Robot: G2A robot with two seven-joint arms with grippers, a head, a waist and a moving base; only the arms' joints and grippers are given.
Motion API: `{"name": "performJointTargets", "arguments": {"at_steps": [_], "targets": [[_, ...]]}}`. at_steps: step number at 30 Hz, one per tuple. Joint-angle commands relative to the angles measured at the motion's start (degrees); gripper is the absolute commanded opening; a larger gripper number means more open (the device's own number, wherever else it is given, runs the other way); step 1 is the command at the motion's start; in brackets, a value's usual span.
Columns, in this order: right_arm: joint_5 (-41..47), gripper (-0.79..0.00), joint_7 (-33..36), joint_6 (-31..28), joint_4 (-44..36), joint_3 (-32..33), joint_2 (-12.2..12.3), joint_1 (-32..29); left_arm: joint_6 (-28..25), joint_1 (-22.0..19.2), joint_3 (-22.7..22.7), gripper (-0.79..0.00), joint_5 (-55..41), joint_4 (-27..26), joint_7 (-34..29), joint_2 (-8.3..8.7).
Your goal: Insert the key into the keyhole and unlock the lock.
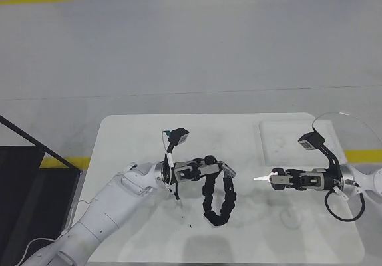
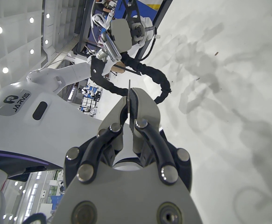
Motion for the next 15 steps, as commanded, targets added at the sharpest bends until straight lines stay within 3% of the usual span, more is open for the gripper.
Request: {"name": "performJointTargets", "arguments": {"at_steps": [1, 8, 15], "targets": [[0.0, -0.785, 0.0, 0.0, 0.0, 0.0, 0.0, 0.0, 0.0, 0.7, -0.2, -0.785, -4.7, -0.1, -1.1, 0.03], [0.0, -0.785, 0.0, 0.0, 0.0, 0.0, 0.0, 0.0, 3.6, 1.6, -0.8, -0.785, -18.2, 1.3, -7.0, -0.01], [-2.1, -0.785, -2.1, -0.7, -1.5, -0.1, -0.2, 0.0, 7.7, 2.0, -0.8, -0.785, -27.0, 4.8, -11.1, -1.29]]}}
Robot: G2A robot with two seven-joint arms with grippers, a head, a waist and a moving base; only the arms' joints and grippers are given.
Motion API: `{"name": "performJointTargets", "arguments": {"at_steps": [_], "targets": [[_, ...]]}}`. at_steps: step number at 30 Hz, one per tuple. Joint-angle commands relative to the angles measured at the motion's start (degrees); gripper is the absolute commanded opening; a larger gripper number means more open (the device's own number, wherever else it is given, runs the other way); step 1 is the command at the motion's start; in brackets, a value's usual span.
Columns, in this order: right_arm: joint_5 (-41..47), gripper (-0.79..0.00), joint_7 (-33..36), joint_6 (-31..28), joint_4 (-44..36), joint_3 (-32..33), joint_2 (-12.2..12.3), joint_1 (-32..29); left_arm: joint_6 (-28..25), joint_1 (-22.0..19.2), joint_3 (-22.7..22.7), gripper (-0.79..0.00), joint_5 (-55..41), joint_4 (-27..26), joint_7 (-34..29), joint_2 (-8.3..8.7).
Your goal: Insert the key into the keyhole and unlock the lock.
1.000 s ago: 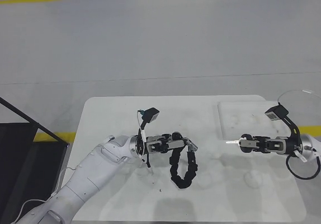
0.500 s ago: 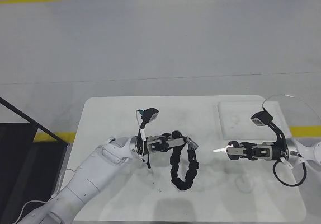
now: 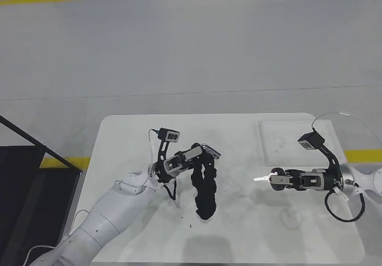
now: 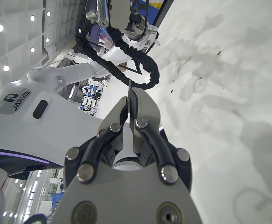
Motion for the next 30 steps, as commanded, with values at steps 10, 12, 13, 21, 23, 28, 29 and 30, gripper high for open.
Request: {"name": "performJointTargets", "arguments": {"at_steps": [10, 12, 13, 21, 23, 28, 29, 30], "targets": [[-13.5, -0.785, -21.8, -16.4, -5.2, -2.9, -2.7, 0.0, -0.1, 0.5, -2.3, -0.785, -1.3, 5.0, 0.1, -2.09], [-16.2, -0.785, -26.4, -18.6, -5.2, -4.3, -3.5, 0.2, -1.1, 0.8, -2.9, -0.785, 0.2, 5.7, 1.1, -2.24], [-17.5, -0.785, -28.4, -19.5, -5.2, -4.9, -3.9, 0.4, -1.6, 1.1, -3.3, -0.785, 0.8, 5.8, 1.6, -2.30], [-24.6, -0.785, -34.2, -20.5, -5.3, -6.7, -5.0, 0.9, -3.1, 2.2, -5.0, -0.785, 3.4, 6.0, 3.1, -2.35], [-24.6, -0.785, -34.2, -20.5, -5.3, -6.7, -5.0, 0.9, -3.1, 2.2, -5.0, -0.785, 3.4, 6.0, 3.1, -2.35], [-24.6, -0.785, -34.2, -20.5, -5.3, -6.7, -5.0, 0.9, -3.1, 2.2, -5.0, -0.785, 3.4, 6.0, 3.1, -2.35], [-24.6, -0.785, -34.2, -20.5, -5.3, -6.7, -5.0, 0.9, -3.1, 2.2, -5.0, -0.785, 3.4, 6.0, 3.1, -2.35], [-24.9, -0.785, -34.6, -20.0, -5.4, -6.7, -5.1, 0.7, -3.1, 2.2, -5.0, -0.785, 3.4, 6.0, 3.1, -2.35]]}}
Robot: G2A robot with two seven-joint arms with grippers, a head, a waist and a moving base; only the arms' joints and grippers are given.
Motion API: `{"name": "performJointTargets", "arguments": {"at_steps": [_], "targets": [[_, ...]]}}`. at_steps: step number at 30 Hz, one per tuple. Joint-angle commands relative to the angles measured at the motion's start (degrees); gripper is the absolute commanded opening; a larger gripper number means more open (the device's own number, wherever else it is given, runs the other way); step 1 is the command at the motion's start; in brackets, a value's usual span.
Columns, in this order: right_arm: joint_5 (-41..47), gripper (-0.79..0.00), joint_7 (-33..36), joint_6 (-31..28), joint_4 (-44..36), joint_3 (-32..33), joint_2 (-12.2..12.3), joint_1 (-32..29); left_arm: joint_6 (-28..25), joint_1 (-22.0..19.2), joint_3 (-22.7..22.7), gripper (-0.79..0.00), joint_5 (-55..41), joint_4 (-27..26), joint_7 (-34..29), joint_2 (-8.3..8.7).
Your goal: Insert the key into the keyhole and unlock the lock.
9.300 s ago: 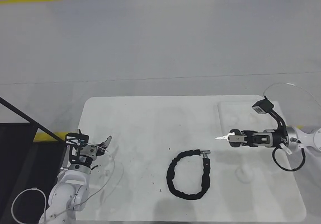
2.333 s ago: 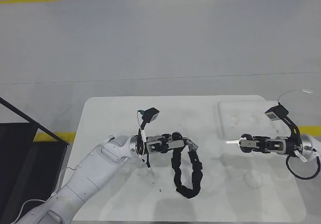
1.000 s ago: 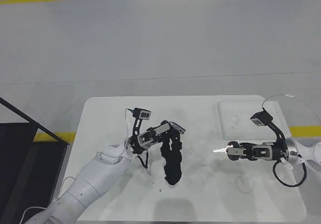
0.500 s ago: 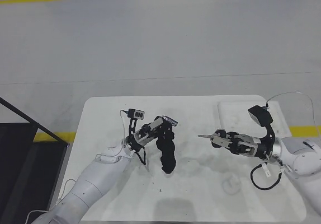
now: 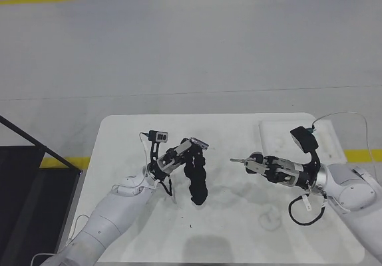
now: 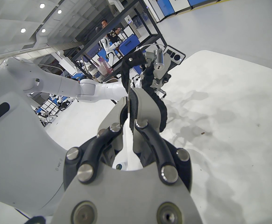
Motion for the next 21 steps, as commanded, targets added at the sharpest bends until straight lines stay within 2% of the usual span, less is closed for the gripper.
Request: {"name": "performJointTargets", "arguments": {"at_steps": [1, 10, 16, 21], "targets": [[-0.9, -0.785, -1.0, 0.7, -0.6, -0.4, -0.2, -0.4, 0.0, 0.0, 0.0, -0.785, 0.0, 0.0, 0.0, 0.00], [-5.3, -0.785, -14.6, -7.7, 5.8, -5.9, -3.7, 1.3, 0.0, 0.0, 0.0, -0.785, 0.0, 0.0, 0.0, 0.00], [-11.4, -0.785, -20.9, -5.6, 9.8, -9.1, -6.0, 3.2, 0.0, 0.0, 0.0, -0.785, 0.0, 0.0, 0.0, 0.00], [-12.9, -0.785, -22.6, -1.4, 10.7, -11.0, -7.4, 5.0, 0.0, 0.0, 0.0, -0.785, 0.0, 0.0, 0.0, 0.00]]}}
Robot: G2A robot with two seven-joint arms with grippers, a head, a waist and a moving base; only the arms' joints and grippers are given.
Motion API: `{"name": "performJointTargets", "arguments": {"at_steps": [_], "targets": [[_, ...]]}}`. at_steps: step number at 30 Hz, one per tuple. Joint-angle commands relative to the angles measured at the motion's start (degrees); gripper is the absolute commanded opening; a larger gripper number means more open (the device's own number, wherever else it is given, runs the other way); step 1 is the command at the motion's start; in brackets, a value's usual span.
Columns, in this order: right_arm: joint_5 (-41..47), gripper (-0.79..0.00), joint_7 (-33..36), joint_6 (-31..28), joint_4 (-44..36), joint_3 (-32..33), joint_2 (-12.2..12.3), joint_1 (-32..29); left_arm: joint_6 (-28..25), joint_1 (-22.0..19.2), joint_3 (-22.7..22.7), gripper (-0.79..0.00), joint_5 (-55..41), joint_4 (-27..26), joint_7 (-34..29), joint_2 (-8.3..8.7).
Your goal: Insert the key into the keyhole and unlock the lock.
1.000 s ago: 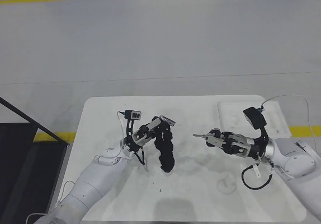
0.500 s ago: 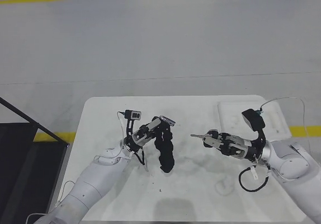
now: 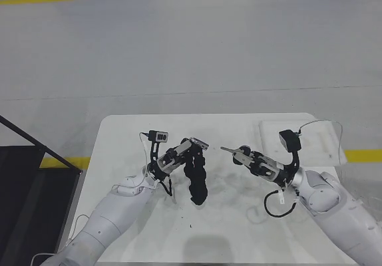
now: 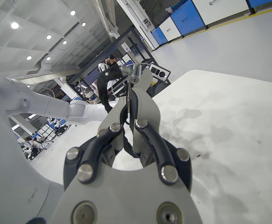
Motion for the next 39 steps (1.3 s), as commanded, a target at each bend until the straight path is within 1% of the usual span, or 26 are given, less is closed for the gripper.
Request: {"name": "performJointTargets", "arguments": {"at_steps": [1, 7, 23, 26, 31, 35, 39], "targets": [[-0.6, -0.785, 0.0, 2.0, -0.1, -0.7, -0.4, 0.6, 0.0, 0.0, 0.0, -0.785, 0.0, 0.0, 0.0, 0.00], [-1.4, -0.785, 2.6, 5.2, -0.4, -3.2, -1.7, 2.0, 0.0, 0.0, 0.0, -0.785, 0.0, 0.0, 0.0, 0.00], [-1.3, -0.785, 2.5, 5.4, -0.5, -3.2, -1.8, 2.1, 0.0, 0.0, 0.0, -0.785, 0.0, 0.0, 0.0, 0.00], [-2.9, -0.785, 0.8, 6.7, -1.1, -1.9, -1.7, 0.9, 0.0, 0.0, 0.0, -0.785, 0.0, 0.0, 0.0, 0.00], [-4.1, -0.785, -1.1, 6.4, -2.7, 0.4, -1.6, -1.8, 0.0, 0.0, 0.0, -0.785, 0.0, 0.0, 0.0, 0.00], [-3.7, -0.785, -0.3, 6.0, -4.0, 0.8, -1.6, -3.5, 0.0, 0.0, 0.0, -0.785, 0.0, 0.0, 0.0, 0.00], [-3.2, -0.785, 0.4, 6.4, -4.5, 0.5, -1.9, -3.7, 0.0, 0.0, 0.0, -0.785, 0.0, 0.0, 0.0, 0.00]]}}
